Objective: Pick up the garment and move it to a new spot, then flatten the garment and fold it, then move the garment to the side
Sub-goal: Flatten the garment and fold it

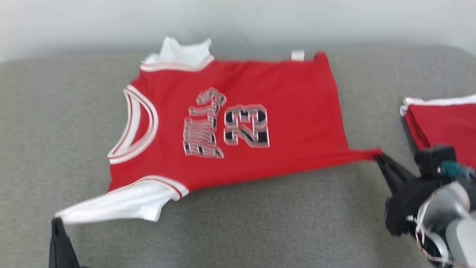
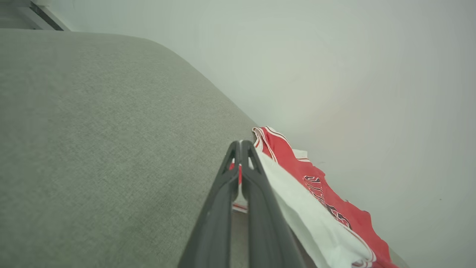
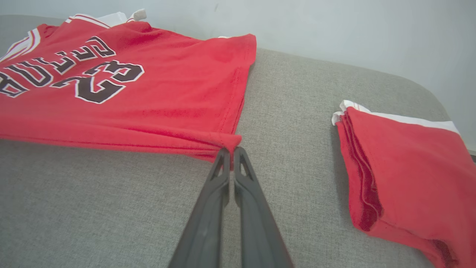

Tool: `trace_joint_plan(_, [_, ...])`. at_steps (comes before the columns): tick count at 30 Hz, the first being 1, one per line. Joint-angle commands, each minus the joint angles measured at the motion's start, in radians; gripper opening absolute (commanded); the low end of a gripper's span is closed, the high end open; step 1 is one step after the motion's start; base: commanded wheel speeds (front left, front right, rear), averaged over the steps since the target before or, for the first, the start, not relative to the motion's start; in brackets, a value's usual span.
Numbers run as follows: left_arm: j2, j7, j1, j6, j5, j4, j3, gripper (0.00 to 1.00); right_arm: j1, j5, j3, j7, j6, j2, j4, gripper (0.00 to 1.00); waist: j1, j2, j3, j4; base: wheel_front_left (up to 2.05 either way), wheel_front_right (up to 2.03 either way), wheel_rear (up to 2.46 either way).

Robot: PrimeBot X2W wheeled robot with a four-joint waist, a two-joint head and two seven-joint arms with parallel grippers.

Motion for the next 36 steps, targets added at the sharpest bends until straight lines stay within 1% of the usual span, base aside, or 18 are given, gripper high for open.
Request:
trace_joint_plan(1, [0.003,-0.003,0.023,0.007,-0.015,-0.008,-0.002,0.0,0.024,-0.008,-0.015,0.008,-0.003,0.006,-0.009,0.0,0.0004,0.0003,-0.055,0.036,0.0,0.0,0.0])
trace_joint_plan(4, [0.003,-0.003,0.074,0.023,-0.03,-0.014,-0.029,0.0,0.093,-0.018,-0.04,0.047,-0.003,0.033,-0.048,0.0,0.0004,0.0003,-0.069,0.048,0.0,0.0,0.0])
trace_joint_plan(9, [0.003,-0.003,0.132,0.04,-0.005,0.027,-0.111,0.0,0.201,-0.035,-0.072,0.123,-0.003,0.073,-0.102,0.0,0.0004,0.0003,-0.078,0.067,0.0,0.0,0.0])
trace_joint_plan(12, [0.002,0.004,0.149,0.039,-0.001,0.072,-0.154,0.0,0.258,-0.049,-0.086,0.17,-0.003,0.092,-0.121,0.0,0.0004,0.0003,-0.08,0.071,0.0,0.0,0.0])
trace_joint_plan(14, [0.003,0.022,0.147,0.031,-0.012,0.09,-0.17,0.0,0.289,-0.058,-0.097,0.19,-0.003,0.099,-0.122,0.0,0.0004,0.0003,-0.079,0.073,0.0,0.0,0.0])
trace_joint_plan(18, [0.002,0.118,0.168,0.013,-0.097,0.102,-0.195,0.0,0.334,-0.066,-0.116,0.216,-0.003,0.118,-0.128,0.0,0.0004,0.0003,-0.078,0.073,0.0,0.0,0.0])
trace_joint_plan(23, [0.01,0.244,0.215,-0.011,-0.262,0.052,-0.175,0.0,0.359,-0.084,-0.137,0.211,-0.003,0.126,-0.132,0.0,0.0004,0.0003,-0.073,0.066,0.0,0.0,0.0])
trace_joint_plan(24, [0.01,0.244,0.215,-0.011,-0.262,0.052,-0.175,0.0,0.359,-0.084,-0.137,0.211,-0.003,0.126,-0.132,0.0,0.0004,0.0003,-0.073,0.066,0.0,0.0,0.0])
trace_joint_plan(27, [0.024,0.305,0.251,-0.021,-0.341,0.004,-0.157,0.0,0.369,-0.092,-0.147,0.206,-0.003,0.126,-0.126,0.0,0.0004,0.0003,-0.071,0.062,0.0,0.0,0.0])
trace_joint_plan(31, [0.06,0.392,0.308,-0.012,-0.419,-0.052,-0.139,0.0,0.372,-0.096,-0.153,0.196,-0.003,0.124,-0.112,0.0,0.0004,0.0003,-0.07,0.057,0.0,0.0,0.0])
trace_joint_plan(36, [0.091,0.449,0.363,0.008,-0.476,-0.113,-0.115,0.0,0.376,-0.096,-0.15,0.185,-0.003,0.124,-0.094,0.0,0.0004,0.0003,-0.07,0.052,0.0,0.0,0.0])
